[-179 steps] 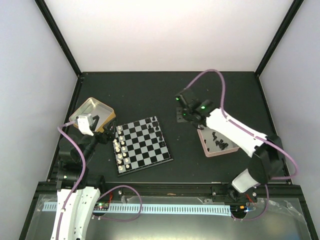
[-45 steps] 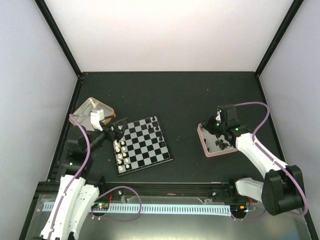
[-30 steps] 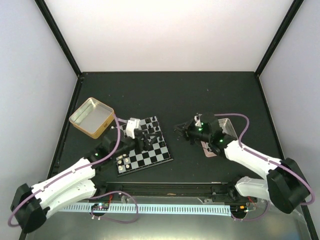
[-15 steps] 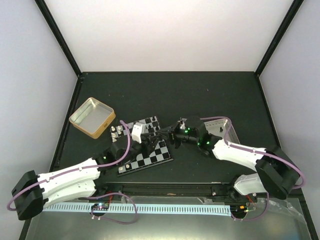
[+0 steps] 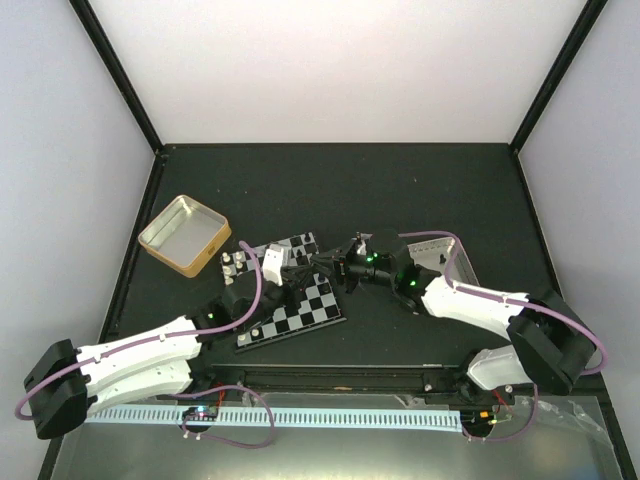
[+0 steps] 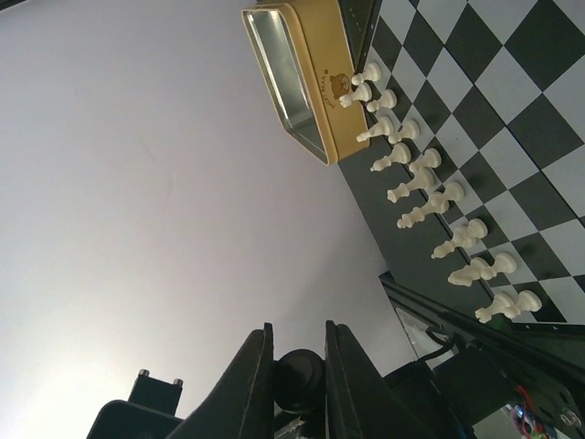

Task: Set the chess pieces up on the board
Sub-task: Place the chess piece on the chessboard.

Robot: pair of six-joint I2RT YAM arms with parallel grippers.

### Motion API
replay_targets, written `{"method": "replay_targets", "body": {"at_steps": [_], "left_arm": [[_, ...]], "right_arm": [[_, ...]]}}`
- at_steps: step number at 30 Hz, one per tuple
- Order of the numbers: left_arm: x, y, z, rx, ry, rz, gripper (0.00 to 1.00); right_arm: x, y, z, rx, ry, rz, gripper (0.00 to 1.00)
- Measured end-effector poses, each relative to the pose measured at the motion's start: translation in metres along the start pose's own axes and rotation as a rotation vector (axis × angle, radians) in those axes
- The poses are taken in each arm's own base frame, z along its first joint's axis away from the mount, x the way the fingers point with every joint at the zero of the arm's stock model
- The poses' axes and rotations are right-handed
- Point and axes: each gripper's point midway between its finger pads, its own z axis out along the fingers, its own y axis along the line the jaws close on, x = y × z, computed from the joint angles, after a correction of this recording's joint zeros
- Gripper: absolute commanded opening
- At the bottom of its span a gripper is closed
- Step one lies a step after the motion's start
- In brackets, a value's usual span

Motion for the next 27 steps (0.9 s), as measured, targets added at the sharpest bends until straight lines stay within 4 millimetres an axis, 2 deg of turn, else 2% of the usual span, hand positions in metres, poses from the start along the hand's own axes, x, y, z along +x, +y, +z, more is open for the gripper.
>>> {"method": "replay_targets", "body": {"at_steps": [2,9,14,18,23,27], "left_arm": [[-0.001,0.001,0.000,-0.005,-0.005,0.003,0.02],[0.004,0.011,-0.005,-0.085,0.061,0.028,0.02],[0.018,0.020,-0.016,-0.169,0.200,0.046,0.02],[0.043,0.033,-0.026,-0.231,0.357,0.046,0.02],[0.077,0.054,-0.030,-0.333,0.577,0.052,0.02],[0.094,0.067,-0.029,-0.394,0.748,0.050,0.02]], "right_arm": [[0.000,0.001,0.000,-0.001,0.000,-0.002,0.18],[-0.004,-0.007,0.000,0.052,-0.015,-0.108,0.44],[-0.028,-0.017,-0.013,0.135,-0.090,-0.248,0.48],[-0.046,-0.017,-0.034,0.204,-0.195,-0.377,0.48],[-0.056,-0.015,-0.059,0.273,-0.303,-0.508,0.48],[-0.063,-0.018,-0.072,0.322,-0.356,-0.565,0.48]]}}
